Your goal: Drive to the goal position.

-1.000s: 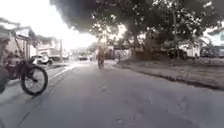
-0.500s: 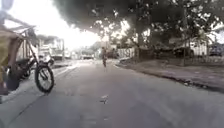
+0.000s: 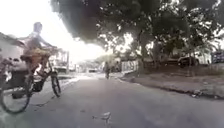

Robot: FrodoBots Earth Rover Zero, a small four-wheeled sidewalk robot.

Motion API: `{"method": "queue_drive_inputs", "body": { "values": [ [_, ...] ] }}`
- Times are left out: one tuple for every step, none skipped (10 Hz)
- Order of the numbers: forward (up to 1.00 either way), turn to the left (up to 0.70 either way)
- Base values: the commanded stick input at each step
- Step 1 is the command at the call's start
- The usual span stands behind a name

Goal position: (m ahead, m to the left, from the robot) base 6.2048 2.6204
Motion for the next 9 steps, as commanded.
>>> {"method": "queue_drive_inputs", "body": {
  "values": [
    [1.0,0.04],
    [1.0,-0.16],
    [1.0,-0.29],
    [1.0,-0.17],
    [1.0,-0.04],
    [1.0,0.08],
    [1.0,0.08],
    [1.0,0.08],
    [1.0,0.08]
  ]
}}
